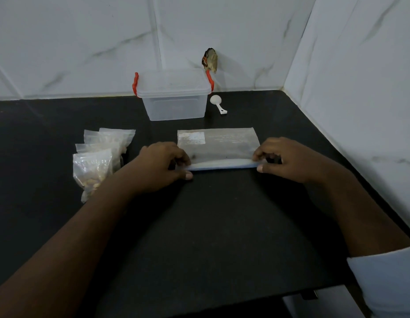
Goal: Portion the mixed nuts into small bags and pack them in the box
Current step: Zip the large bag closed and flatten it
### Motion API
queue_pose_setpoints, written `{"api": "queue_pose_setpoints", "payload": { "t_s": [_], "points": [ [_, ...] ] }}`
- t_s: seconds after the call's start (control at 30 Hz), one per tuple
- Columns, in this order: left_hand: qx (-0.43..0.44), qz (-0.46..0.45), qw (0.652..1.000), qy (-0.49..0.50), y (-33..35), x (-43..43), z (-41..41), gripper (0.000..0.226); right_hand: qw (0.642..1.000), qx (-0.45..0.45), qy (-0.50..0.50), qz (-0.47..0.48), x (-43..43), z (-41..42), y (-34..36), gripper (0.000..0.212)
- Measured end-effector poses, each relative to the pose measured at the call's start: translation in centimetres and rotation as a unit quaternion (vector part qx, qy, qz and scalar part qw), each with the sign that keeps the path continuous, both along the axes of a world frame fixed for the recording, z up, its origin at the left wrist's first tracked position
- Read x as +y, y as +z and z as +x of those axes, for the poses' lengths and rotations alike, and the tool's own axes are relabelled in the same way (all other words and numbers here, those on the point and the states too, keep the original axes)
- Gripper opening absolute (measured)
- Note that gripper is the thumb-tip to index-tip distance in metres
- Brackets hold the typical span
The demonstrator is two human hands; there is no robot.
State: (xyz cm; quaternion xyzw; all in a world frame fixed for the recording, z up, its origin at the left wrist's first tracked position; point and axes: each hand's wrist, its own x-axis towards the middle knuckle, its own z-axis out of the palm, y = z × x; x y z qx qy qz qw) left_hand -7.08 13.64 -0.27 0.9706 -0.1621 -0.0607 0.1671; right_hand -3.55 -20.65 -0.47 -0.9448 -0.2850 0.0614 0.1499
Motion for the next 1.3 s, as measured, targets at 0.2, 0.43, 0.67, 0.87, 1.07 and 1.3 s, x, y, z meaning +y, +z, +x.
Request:
{"api": "queue_pose_setpoints", "payload": {
  "t_s": [0.2, 0.43, 0.67, 0.87, 1.07, 1.3],
  "points": [
    [-0.011, -0.098, 0.994, 0.046, -0.3, -0.3, 0.1, 0.014, 0.997, -0.004, -0.062, 0.048, 0.4, 0.0, -0.3, 0.010],
    [-0.068, -0.084, 0.991, 0.079, -1.9, -1.2, 1.3, 0.010, 0.996, -0.056, -0.061, 0.039, 1.1, 0.6, -1.6, 0.011],
    [-0.113, -0.113, 0.985, 0.066, -3.3, -0.9, 0.3, 0.024, 0.998, 0.016, -0.046, 0.033, -0.5, 0.5, -1.1, 0.027],
    [-0.091, -0.102, 0.990, 0.038, -2.1, -0.3, -0.3, 0.025, 0.994, -0.011, -0.099, 0.053, 0.7, -0.1, -1.1, 0.016],
    [-0.002, -0.095, 0.992, 0.083, -0.6, -0.8, 0.8, 0.020, 0.983, 0.020, -0.169, 0.065, 2.0, -0.1, 0.2, 0.014],
    [0.009, -0.089, 0.990, 0.105, 0.4, -1.5, 1.2, 0.016, 0.988, -0.031, -0.144, 0.042, 1.6, 0.0, -0.5, 0.014]
  ]
}}
